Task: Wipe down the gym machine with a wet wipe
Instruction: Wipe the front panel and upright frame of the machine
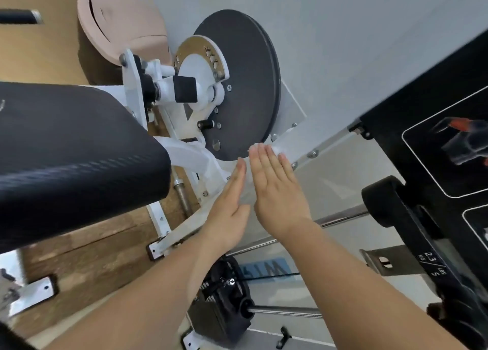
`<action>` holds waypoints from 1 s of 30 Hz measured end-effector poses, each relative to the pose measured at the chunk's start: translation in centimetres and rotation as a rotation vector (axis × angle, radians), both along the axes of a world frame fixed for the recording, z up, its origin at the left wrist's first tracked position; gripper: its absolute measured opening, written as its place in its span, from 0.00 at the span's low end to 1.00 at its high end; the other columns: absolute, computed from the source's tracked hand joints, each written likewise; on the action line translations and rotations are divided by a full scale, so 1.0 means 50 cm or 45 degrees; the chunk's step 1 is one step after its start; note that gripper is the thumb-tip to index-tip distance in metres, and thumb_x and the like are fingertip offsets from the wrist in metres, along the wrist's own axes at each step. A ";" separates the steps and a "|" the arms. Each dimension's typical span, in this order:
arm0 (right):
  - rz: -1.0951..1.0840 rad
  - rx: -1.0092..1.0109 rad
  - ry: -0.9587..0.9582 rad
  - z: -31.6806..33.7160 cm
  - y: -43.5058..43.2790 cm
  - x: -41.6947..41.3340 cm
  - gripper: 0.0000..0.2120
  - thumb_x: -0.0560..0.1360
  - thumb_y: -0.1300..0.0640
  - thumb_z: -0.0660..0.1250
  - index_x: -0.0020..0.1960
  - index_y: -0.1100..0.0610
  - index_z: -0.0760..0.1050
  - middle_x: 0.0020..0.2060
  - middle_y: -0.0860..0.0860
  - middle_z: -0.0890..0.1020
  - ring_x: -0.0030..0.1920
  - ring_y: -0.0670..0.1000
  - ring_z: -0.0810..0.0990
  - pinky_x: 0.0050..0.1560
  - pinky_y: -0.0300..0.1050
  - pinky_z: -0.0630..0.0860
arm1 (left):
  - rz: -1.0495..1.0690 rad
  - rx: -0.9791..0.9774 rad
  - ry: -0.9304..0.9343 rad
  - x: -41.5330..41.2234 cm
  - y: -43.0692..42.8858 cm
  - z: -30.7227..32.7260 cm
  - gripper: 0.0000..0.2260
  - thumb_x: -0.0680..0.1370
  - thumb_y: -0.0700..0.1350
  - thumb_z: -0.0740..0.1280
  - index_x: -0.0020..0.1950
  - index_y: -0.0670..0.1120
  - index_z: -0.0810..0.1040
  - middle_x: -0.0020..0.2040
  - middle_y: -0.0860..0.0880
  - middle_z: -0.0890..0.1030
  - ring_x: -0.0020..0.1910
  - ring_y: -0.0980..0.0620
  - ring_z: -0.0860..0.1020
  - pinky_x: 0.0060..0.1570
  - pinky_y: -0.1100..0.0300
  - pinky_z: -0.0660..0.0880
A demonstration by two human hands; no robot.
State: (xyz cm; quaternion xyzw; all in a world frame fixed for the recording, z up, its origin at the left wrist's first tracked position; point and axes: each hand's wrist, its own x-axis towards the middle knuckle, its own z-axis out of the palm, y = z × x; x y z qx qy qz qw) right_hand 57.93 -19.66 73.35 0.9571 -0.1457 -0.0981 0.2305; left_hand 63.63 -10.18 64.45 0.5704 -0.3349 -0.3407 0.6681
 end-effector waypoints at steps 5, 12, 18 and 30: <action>0.173 0.192 -0.390 -0.002 -0.025 -0.019 0.44 0.73 0.74 0.56 0.83 0.59 0.37 0.83 0.56 0.53 0.83 0.53 0.50 0.82 0.47 0.42 | 0.029 -0.199 -0.064 -0.021 -0.060 0.017 0.32 0.79 0.43 0.51 0.84 0.55 0.51 0.83 0.61 0.55 0.81 0.63 0.52 0.81 0.47 0.50; 0.098 0.180 -0.817 -0.012 -0.003 -0.038 0.25 0.81 0.65 0.54 0.77 0.59 0.69 0.80 0.57 0.65 0.82 0.57 0.52 0.83 0.54 0.44 | 0.295 0.195 -0.517 -0.016 -0.130 -0.019 0.21 0.86 0.60 0.50 0.80 0.65 0.54 0.80 0.53 0.60 0.79 0.51 0.58 0.77 0.51 0.59; -0.033 0.026 -0.605 -0.048 -0.024 -0.072 0.29 0.81 0.59 0.49 0.83 0.58 0.58 0.83 0.54 0.51 0.82 0.57 0.35 0.81 0.58 0.34 | 0.241 0.328 -0.846 -0.041 -0.141 -0.052 0.34 0.86 0.57 0.54 0.83 0.47 0.36 0.80 0.49 0.27 0.80 0.53 0.29 0.80 0.54 0.38; -0.156 0.082 -0.492 -0.257 0.009 -0.106 0.39 0.72 0.59 0.51 0.83 0.61 0.53 0.84 0.57 0.47 0.82 0.61 0.37 0.79 0.65 0.41 | 0.185 0.468 -0.755 -0.060 -0.167 -0.273 0.36 0.78 0.64 0.37 0.82 0.49 0.35 0.82 0.45 0.32 0.79 0.47 0.28 0.82 0.45 0.45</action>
